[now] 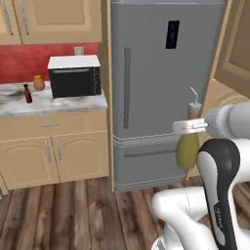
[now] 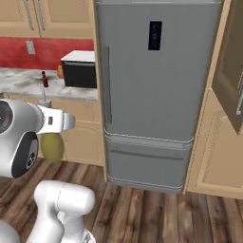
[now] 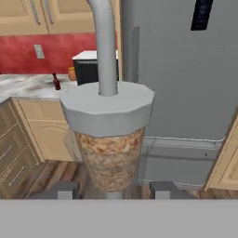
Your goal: Pick the oil and vinegar bottle and condiment bottle from the counter and place them in the cabinet.
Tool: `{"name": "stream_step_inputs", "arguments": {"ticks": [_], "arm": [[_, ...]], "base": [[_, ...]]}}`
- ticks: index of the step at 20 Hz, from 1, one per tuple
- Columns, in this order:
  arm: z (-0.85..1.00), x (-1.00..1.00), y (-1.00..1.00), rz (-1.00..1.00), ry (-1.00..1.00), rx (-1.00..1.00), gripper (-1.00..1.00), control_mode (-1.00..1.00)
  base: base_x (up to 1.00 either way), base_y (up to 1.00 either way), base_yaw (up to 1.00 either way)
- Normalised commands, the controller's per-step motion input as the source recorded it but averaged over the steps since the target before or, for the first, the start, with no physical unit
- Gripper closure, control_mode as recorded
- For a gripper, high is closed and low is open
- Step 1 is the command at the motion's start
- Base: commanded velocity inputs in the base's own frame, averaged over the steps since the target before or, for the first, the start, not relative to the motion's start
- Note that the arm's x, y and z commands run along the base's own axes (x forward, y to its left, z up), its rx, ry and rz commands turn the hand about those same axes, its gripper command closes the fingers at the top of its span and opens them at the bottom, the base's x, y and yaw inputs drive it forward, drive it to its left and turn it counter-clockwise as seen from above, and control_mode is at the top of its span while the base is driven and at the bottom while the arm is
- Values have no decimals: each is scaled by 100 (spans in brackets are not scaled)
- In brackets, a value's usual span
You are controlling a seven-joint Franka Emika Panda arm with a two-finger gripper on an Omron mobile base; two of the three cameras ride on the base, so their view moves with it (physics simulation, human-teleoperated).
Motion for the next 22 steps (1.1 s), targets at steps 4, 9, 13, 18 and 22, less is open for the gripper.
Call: {"name": "stream_step_inputs", "arguments": {"ticks": [4, 9, 13, 18, 22], "arm": [[0, 0, 0, 0, 0, 0, 100, 100], [0, 0, 0, 0, 0, 0, 100, 100], [0, 0, 0, 0, 0, 0, 100, 100], [0, 0, 0, 0, 0, 0, 100, 100], [0, 0, 0, 0, 0, 0, 100, 100]], "base": [[0, -100, -8], [-1, -100, -12], [0, -100, -13], [0, -100, -13], [0, -100, -12]]}}
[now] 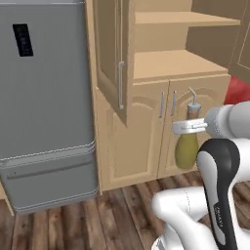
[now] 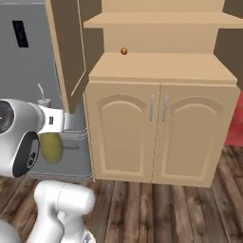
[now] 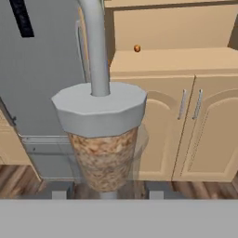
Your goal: Pick the oil and vinegar bottle and condiment bottle from the counter and place them in the cabinet.
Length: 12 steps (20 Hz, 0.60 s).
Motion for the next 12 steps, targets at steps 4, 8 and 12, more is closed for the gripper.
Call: {"name": "stream_step_inputs", "arguments": {"ticks": [4, 8, 12], "arm": [[0, 0, 0, 0, 0, 0, 100, 100], [0, 0, 0, 0, 0, 0, 100, 100], [0, 0, 0, 0, 0, 0, 100, 100]], "base": [[0, -100, -11], [8, -96, -9], [34, -66, -3]]}}
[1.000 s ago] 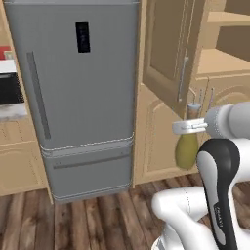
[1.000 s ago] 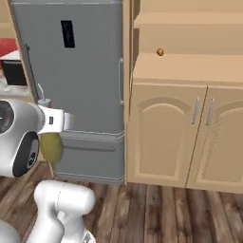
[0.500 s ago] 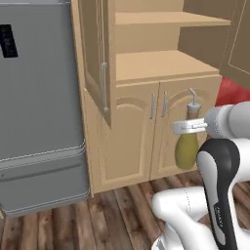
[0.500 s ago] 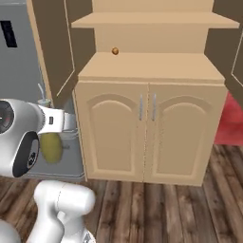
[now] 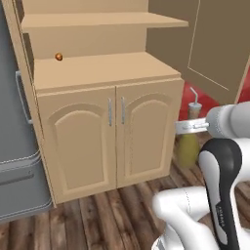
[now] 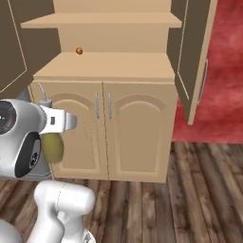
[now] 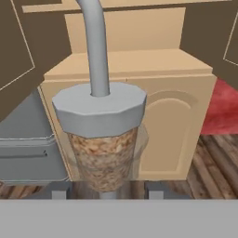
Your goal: Pick the oil and vinegar bottle and condiment bottle from the counter and place them in the cabinet.
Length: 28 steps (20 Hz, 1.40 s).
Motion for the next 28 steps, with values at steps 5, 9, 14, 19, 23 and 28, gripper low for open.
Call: {"name": "stream_step_inputs", "arguments": {"ticks": [5, 9, 14, 19, 23, 28], "arm": [[0, 0, 0, 0, 0, 0, 100, 100], [0, 0, 0, 0, 0, 0, 100, 100], [0, 0, 0, 0, 0, 0, 100, 100], [0, 0, 0, 0, 0, 0, 100, 100], [0, 0, 0, 0, 0, 0, 100, 100], [0, 0, 0, 0, 0, 0, 100, 100]], "base": [[48, -36, 0], [58, -7, 3], [59, 0, 3], [45, -4, 0], [30, -18, 0], [42, -20, 1]]}}
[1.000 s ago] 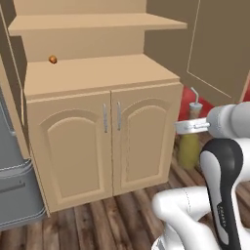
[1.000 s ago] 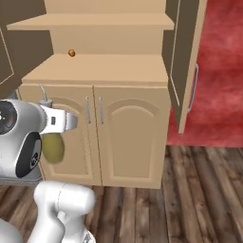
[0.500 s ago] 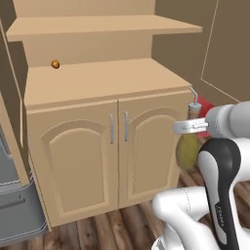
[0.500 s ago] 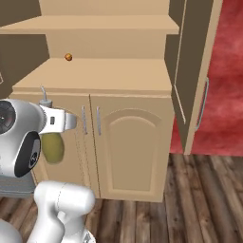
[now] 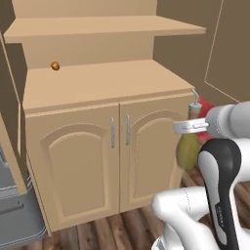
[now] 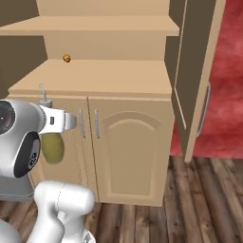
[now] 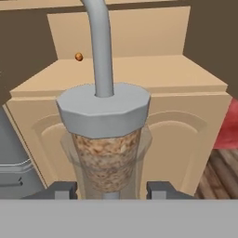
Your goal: Pick the oil and vinegar bottle and condiment bottle from the counter and place them in the cabinet.
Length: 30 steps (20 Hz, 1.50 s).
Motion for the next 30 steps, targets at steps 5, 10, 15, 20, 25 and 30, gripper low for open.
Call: {"name": "stream_step_inputs", "arguments": {"ticks": [5, 10, 15, 20, 25, 30], "arm": [[0, 0, 0, 0, 0, 0, 100, 100], [0, 0, 0, 0, 0, 0, 100, 100], [0, 0, 0, 0, 0, 0, 100, 100], [0, 0, 0, 0, 0, 0, 100, 100], [8, 1, -2, 0, -3, 0, 100, -100], [45, 3, -3, 0, -16, 2, 100, -100]], "base": [[61, -27, 11], [77, -29, 11], [80, -26, 5], [61, -17, 1], [20, -9, 1], [0, 0, 0]]}}
